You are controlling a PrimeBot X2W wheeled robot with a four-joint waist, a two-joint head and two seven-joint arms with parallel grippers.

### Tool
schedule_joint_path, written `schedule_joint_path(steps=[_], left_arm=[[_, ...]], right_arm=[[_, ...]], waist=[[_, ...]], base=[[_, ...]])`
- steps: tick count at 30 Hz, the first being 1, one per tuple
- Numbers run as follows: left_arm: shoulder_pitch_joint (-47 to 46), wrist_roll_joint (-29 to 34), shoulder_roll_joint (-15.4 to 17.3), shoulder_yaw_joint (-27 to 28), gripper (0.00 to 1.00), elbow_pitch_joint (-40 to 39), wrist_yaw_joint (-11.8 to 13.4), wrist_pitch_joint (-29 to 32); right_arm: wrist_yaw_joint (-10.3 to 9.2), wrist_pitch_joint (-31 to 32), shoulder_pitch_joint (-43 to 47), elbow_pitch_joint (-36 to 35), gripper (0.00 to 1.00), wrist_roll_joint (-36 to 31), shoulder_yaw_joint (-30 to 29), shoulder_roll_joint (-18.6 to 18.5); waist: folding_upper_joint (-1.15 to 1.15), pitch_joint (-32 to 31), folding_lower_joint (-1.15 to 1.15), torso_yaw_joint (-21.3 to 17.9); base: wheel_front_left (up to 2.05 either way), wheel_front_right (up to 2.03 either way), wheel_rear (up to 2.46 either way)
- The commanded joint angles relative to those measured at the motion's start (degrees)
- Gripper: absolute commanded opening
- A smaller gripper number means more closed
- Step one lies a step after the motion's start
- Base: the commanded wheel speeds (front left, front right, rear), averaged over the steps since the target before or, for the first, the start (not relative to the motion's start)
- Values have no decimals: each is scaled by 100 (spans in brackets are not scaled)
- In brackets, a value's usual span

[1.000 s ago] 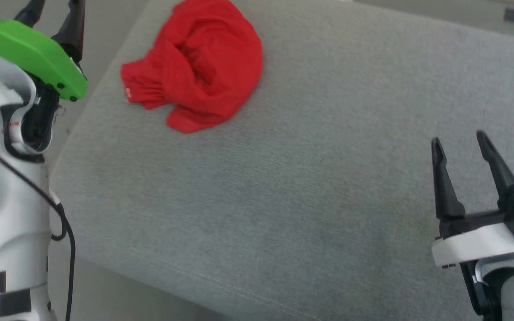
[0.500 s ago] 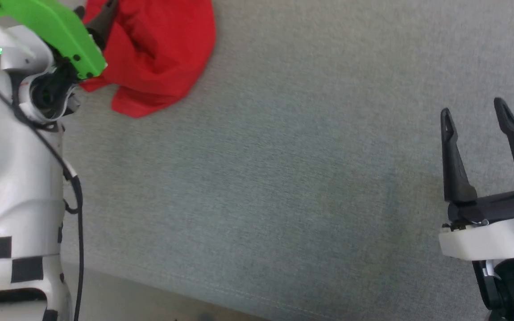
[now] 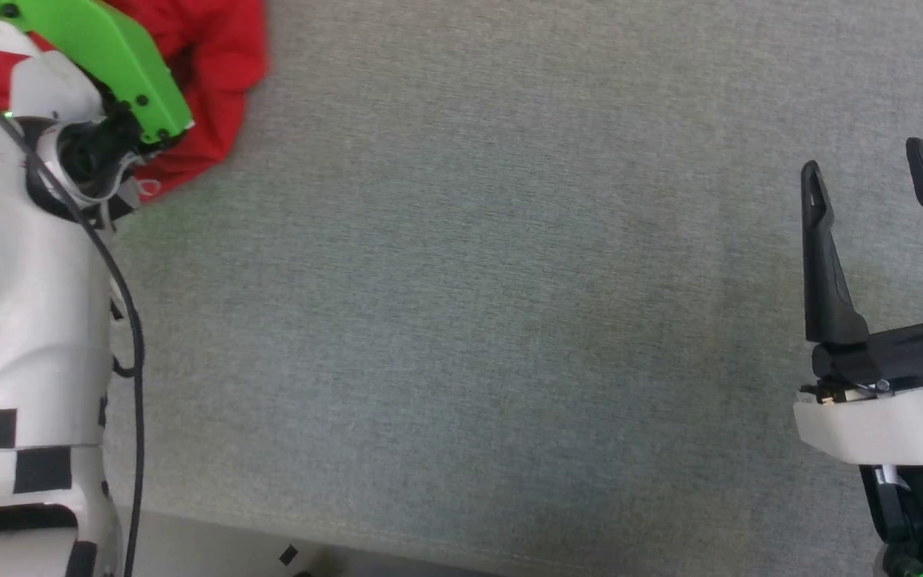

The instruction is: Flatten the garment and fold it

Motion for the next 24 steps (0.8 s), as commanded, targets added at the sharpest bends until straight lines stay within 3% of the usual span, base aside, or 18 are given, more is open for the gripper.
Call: schedule_joint_path(steps=[1,15,24], left_arm=[[7,2,1,-22,0,128,10,-22],[-43,1,503,-53,0,2,-436,-91],[-172,-76,458,-404,0,-573,-840,182]], right_arm=[[-9,-44,-127,19,100,29,-9,-3],[-9,-393,-96,572,100,468,-97,-3],[-9,-687,188,1074,100,875,-332,-3]], waist=[[0,-7,-1,-51],[0,-1060,-1,-146],[0,-2116,-1,-296]], base=[[0,0,0],[0,0,0],[0,0,0]])
